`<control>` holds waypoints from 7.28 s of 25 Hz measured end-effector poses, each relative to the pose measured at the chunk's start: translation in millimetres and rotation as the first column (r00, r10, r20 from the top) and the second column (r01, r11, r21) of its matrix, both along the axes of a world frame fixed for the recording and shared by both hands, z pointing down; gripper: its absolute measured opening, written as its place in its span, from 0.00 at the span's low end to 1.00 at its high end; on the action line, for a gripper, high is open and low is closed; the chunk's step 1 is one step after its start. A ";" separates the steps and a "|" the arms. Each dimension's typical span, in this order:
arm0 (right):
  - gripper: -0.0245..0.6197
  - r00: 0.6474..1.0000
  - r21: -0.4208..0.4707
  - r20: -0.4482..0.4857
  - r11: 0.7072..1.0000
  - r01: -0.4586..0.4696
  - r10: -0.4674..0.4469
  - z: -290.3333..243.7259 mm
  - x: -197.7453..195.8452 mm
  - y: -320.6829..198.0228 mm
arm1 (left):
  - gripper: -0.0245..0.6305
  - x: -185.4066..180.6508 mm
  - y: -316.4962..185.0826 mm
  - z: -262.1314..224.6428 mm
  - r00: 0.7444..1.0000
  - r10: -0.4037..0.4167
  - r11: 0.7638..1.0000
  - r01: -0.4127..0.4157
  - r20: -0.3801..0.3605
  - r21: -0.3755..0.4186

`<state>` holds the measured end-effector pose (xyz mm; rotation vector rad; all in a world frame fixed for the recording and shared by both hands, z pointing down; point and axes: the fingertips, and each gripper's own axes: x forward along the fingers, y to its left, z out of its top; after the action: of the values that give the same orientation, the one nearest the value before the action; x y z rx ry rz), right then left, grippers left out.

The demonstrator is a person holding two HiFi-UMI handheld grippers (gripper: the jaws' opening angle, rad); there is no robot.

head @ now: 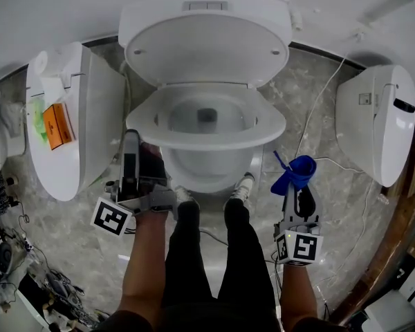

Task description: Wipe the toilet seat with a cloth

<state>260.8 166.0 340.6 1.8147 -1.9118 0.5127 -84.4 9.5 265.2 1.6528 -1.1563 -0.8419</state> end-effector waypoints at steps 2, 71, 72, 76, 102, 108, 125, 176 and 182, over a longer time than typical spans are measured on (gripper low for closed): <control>0.18 1.000 0.001 0.003 1.000 0.004 -0.004 0.9 -2.8 -2.8 | 0.40 1.8 -11.1 -5.2 1.000 -0.002 0.999 0.002 -0.009 0.033; 0.18 0.888 -0.197 0.096 0.866 0.460 -0.450 183.6 -306.4 -201.3 | 0.05 -67.6 88.4 129.9 0.513 0.361 0.932 -0.215 0.779 -0.290; 0.18 0.894 -0.203 0.094 0.870 0.449 -0.439 188.1 -308.7 -205.7 | 0.05 -71.3 89.3 131.8 0.513 0.364 0.931 -0.213 0.777 -0.295; 0.18 0.909 -0.220 0.078 0.883 0.415 -0.408 199.4 -312.4 -224.6 | 0.05 -82.5 89.8 135.9 0.513 0.365 0.931 -0.205 0.776 -0.302; 0.18 0.968 -0.294 0.037 0.923 0.249 -0.250 225.9 -229.9 -240.0 | 0.05 -39.4 85.6 153.8 0.496 0.466 0.884 -0.300 0.733 -0.359; 0.18 0.983 -0.313 -0.012 0.934 0.172 -0.185 231.4 -186.2 -233.4 | 0.05 -24.2 75.6 151.2 0.481 0.467 0.882 -0.319 0.742 -0.348; 0.18 0.990 -0.227 -0.120 0.973 0.051 -0.080 202.6 -77.0 -227.6 | 0.05 43.8 76.0 145.7 0.367 0.487 0.850 -0.407 0.792 -0.334; 0.18 0.947 0.415 -0.321 0.900 0.134 0.007 -92.5 -74.2 -265.2 | 0.05 37.8 101.2 128.2 0.365 0.453 0.869 -0.386 0.813 -0.311; 0.18 0.944 0.457 -0.329 0.872 0.174 -0.017 -116.4 -115.5 -278.9 | 0.05 21.1 104.5 129.9 0.377 0.448 0.877 -0.363 0.811 -0.316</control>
<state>145.2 -112.9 224.2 1.9270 -1.9999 -0.3128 -63.3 114.0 395.1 2.2327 -1.2757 0.5045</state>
